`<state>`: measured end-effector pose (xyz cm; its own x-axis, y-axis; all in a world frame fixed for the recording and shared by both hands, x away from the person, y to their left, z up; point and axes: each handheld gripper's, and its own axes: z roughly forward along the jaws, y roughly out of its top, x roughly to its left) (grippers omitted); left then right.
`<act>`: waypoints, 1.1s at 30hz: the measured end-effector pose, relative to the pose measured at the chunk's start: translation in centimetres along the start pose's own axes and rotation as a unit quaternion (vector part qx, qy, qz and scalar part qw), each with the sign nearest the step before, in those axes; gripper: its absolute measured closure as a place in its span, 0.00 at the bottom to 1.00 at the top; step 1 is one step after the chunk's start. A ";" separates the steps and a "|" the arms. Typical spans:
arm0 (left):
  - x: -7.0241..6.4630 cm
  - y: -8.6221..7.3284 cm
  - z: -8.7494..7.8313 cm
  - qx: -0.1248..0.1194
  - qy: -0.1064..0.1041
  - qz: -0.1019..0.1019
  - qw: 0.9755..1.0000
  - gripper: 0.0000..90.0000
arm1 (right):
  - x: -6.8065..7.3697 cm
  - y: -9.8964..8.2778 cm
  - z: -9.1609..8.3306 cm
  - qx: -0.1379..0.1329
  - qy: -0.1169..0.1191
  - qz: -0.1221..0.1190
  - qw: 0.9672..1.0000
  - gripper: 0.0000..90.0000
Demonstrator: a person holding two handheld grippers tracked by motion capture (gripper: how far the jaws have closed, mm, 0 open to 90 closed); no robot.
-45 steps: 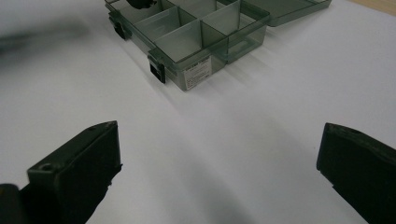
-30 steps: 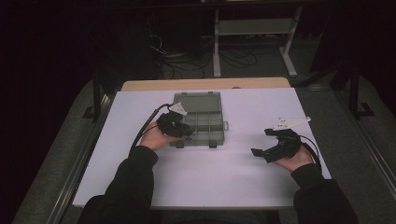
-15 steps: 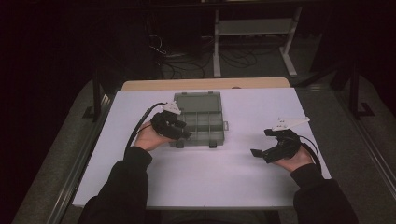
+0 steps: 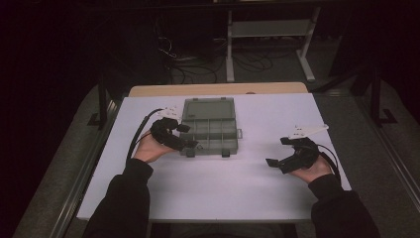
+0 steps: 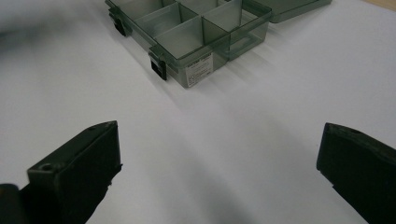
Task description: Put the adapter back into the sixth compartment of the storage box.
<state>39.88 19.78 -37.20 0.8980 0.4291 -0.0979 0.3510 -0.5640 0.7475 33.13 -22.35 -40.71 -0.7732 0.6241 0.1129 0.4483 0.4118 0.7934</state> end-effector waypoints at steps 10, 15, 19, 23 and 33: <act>-0.6 -0.5 -1.8 -0.030 0.024 -0.004 0.999 0.05 | 0.0 0.0 0.0 -0.001 -0.001 0.001 1.000 0.00; -0.4 -1.1 -2.3 -0.040 0.025 -0.014 0.999 0.00 | 0.0 0.0 0.0 -0.001 -0.001 0.001 1.000 0.00; -0.2 -1.5 -2.7 -0.044 0.025 -0.018 0.999 0.00 | 0.0 0.0 0.0 -0.001 -0.002 0.001 1.000 0.00; -0.5 -2.1 -3.4 -0.052 0.029 -0.016 0.998 0.00 | 0.0 0.0 -0.1 -0.001 -0.002 0.003 1.000 0.00; -0.9 -3.2 -4.8 -0.080 0.033 -0.020 0.996 0.00 | 0.0 0.0 -0.1 -0.001 -0.002 0.003 1.000 0.00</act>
<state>36.67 24.62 -36.34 0.8628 0.4974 -0.0900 0.3346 -0.4285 0.8393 33.07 -22.41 -40.68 -0.7686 0.6294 0.1144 0.4516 0.4072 0.7939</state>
